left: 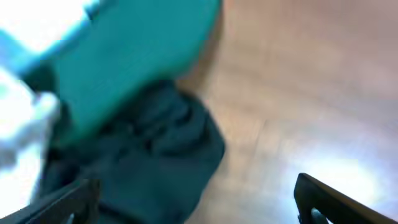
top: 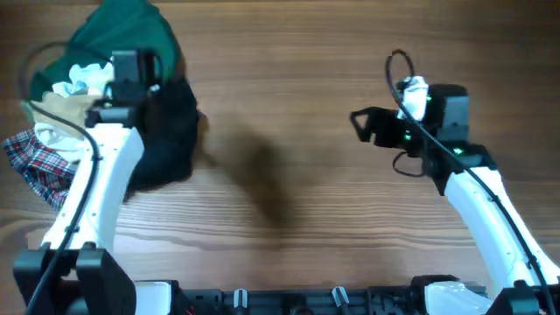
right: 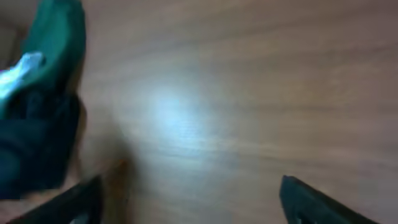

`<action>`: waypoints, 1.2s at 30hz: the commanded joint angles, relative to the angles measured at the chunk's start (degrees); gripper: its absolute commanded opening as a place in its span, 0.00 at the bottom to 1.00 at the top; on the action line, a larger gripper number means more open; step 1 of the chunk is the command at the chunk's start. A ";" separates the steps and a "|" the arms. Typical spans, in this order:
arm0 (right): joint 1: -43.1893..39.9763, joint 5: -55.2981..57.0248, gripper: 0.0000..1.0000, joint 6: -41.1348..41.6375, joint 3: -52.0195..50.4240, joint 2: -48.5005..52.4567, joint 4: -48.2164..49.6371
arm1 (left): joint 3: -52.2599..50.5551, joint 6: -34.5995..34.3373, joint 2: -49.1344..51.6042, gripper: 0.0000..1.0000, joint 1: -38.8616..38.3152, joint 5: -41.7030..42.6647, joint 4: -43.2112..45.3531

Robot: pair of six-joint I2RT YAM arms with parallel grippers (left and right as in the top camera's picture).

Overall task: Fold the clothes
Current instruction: 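Move the left gripper to the dark green shirt on the pile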

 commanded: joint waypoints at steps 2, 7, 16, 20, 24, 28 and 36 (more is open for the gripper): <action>6.40 6.56 1.00 -5.29 16.15 0.94 -5.86 | 9.86 -1.70 0.00 0.99 4.66 2.71 0.17; 10.71 8.59 1.00 -8.87 21.22 3.13 -3.23 | 16.68 6.14 9.29 1.00 5.14 1.09 3.74; 12.24 8.33 1.00 -8.11 21.22 12.24 -4.52 | 18.10 21.31 18.36 1.00 4.07 -0.90 -3.58; 12.24 7.28 0.99 -7.37 21.20 15.50 -4.42 | 17.99 23.91 21.66 1.00 4.11 -2.95 -6.12; 12.22 7.30 0.99 -7.43 21.20 15.80 -4.26 | 18.01 24.04 26.80 0.98 4.11 -8.28 -5.68; 12.22 7.34 1.00 -7.41 21.20 15.80 -3.87 | 17.99 24.00 28.87 0.73 4.11 -8.92 -3.65; 12.22 7.34 0.99 -7.41 21.18 15.80 -1.92 | 18.01 23.80 28.87 0.14 4.22 -11.93 -0.92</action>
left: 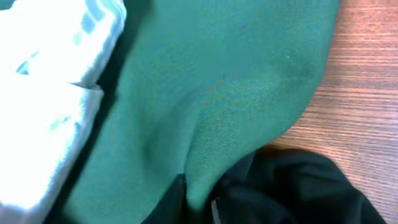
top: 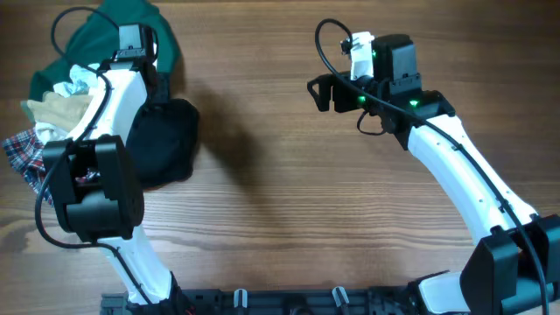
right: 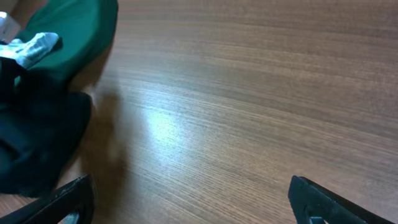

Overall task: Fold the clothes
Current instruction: 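Move the left gripper to the dark green shirt on the pile, then grasp the green shirt with the left gripper and pull it right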

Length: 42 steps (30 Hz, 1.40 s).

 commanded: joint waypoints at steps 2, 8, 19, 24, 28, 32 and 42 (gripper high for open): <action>0.22 -0.24 1.00 0.17 0.68 0.59 0.79 | 0.92 0.07 0.68 0.11 0.00 -1.33 1.38; 0.22 0.87 0.99 0.04 0.68 0.59 1.62 | 6.03 -6.23 -1.29 0.04 -0.02 -2.34 0.81; 0.22 -6.54 1.00 -1.31 0.70 -0.68 1.40 | 11.19 -11.76 -25.57 0.04 -5.77 -1.70 -2.21; 0.22 -7.82 0.99 -1.44 0.70 -0.98 -0.63 | 11.19 -11.76 -29.51 0.16 -6.21 -1.73 -3.28; 0.22 -7.82 0.99 -1.46 0.70 -0.98 -1.38 | 11.19 -11.76 -28.96 0.04 -6.23 -1.70 -5.33; 0.22 -7.82 1.00 -1.46 0.70 -0.98 -1.44 | 11.19 -11.78 -27.61 0.12 -6.23 0.52 -7.04; 0.22 -7.15 1.00 -2.99 0.68 -0.96 -3.56 | 11.19 -11.93 -4.83 0.84 -5.07 7.34 -8.92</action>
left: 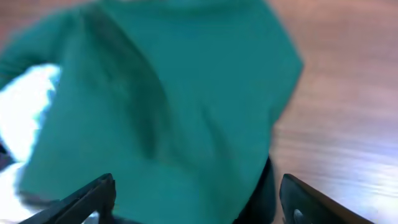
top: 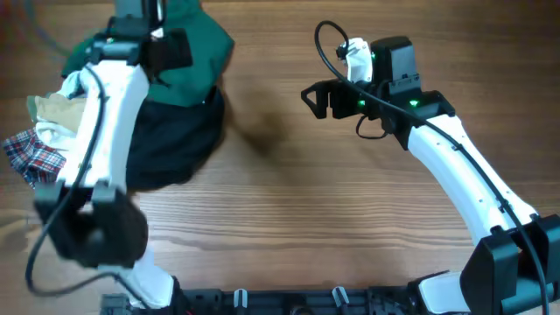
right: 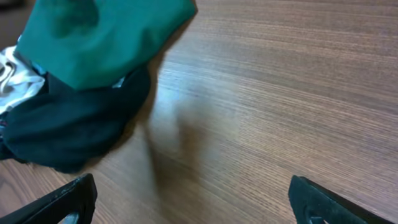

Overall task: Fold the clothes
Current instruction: 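Grasp the green shirt with the left gripper and pull it right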

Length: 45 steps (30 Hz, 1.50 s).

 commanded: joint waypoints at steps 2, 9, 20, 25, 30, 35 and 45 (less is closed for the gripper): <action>0.24 0.96 1.00 -2.36 0.68 -0.94 -1.01 | 0.26 -0.15 7.54 0.84 2.86 0.74 0.15; 0.24 1.09 0.99 -3.41 0.68 -0.92 -1.14 | 0.28 -0.11 9.94 0.85 8.74 0.55 2.62; 0.24 1.11 0.99 -3.43 0.68 -0.92 -0.50 | 0.31 0.07 14.16 0.04 9.14 -2.34 6.56; 0.24 1.05 1.00 -2.95 0.68 -0.92 -0.31 | 0.50 -0.17 0.15 0.04 8.63 -2.62 6.16; 0.24 -0.55 0.99 -1.92 0.70 -1.84 -0.46 | 0.50 -1.66 -17.00 0.04 4.66 -2.43 6.88; 0.24 -3.76 0.99 -2.14 0.74 -10.01 -5.64 | 0.50 -1.64 -28.68 0.04 -4.85 -2.45 13.97; 0.26 -5.62 1.00 -1.99 0.74 -28.74 -19.23 | 0.50 -6.67 -33.29 0.04 -15.65 -2.43 35.87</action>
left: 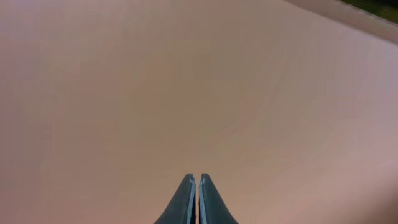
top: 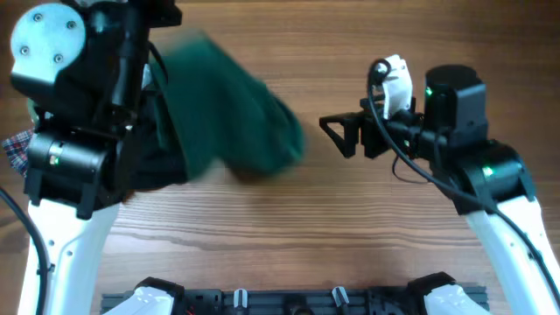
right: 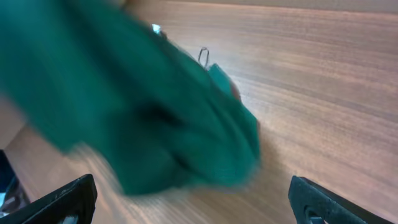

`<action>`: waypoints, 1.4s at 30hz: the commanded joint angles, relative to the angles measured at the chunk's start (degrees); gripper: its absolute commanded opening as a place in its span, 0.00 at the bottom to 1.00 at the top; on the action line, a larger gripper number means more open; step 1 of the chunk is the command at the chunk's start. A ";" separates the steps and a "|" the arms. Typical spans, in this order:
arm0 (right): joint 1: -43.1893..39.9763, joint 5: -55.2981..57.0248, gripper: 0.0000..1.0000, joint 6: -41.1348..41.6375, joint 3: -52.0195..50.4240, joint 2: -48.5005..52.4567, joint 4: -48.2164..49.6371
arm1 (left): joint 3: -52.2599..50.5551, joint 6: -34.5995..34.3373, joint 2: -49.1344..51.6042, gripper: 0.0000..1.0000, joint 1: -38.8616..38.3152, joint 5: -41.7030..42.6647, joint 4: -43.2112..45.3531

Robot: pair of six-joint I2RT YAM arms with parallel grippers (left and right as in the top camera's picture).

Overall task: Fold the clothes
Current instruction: 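Grasp the green shirt with the left gripper and pull it right, then lift the green shirt up with the left gripper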

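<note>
A green garment (top: 236, 114) stretches, blurred, from beside my raised left arm towards the table's middle, casting a shadow below it. In the right wrist view the green garment (right: 155, 112) fills the left and centre. My left gripper (left: 198, 180) is shut, fingertips pressed together over a plain brown blur; no cloth shows past them there, and the overhead view hides the gripper under the arm. My right gripper (top: 337, 136) stands open just right of the garment's end, and its wrist view shows the right gripper (right: 191, 182) with nothing between the fingers.
A black garment (top: 164, 153) lies under the green one at the left. A scrap of plaid cloth (top: 12, 145) shows at the left edge. The left arm (top: 79, 105) looms close to the overhead camera and covers the clothes pile. Bare wood (top: 394, 245) lies to the right and front.
The left gripper, open over the green garment at the back left, is now shut and raised. The garment has swung out to the table's middle. The right gripper has shifted slightly right.
The left gripper first hovered open over the pile at the back left. Then its fingers were closed into the green garment. Later it stood open with the garment shifted rightwards over the black one. Now it is shut and high, the garment reaching mid-table beside the open right gripper.
</note>
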 commanded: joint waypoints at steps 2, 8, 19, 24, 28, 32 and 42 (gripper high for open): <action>0.26 -2.47 0.99 -1.11 0.70 -4.35 -3.61 | 0.50 -4.17 -0.20 0.04 -2.38 -0.31 5.40; 0.26 -1.03 0.99 -3.10 0.70 -3.50 -6.19 | 0.50 -6.69 0.22 0.06 -4.48 -0.31 -14.53; 0.24 5.60 1.00 -4.46 0.70 8.92 -3.91 | -2.01 -17.03 15.76 0.64 -4.48 5.75 -59.21; -1.68 7.74 1.00 -5.79 0.70 8.92 -3.82 | -8.50 -18.14 20.96 0.62 -2.27 5.97 -59.17; -3.32 7.72 1.00 -5.79 0.70 9.42 -2.45 | -17.51 -23.12 20.90 0.57 2.32 13.51 -56.81; -3.30 7.52 0.99 -6.10 0.70 12.07 -1.95 | -26.69 -30.38 20.92 0.58 4.24 15.13 -49.03; -3.30 5.99 0.99 -10.45 0.70 14.60 -2.14 | -29.22 -38.34 11.26 0.67 13.38 14.25 -43.06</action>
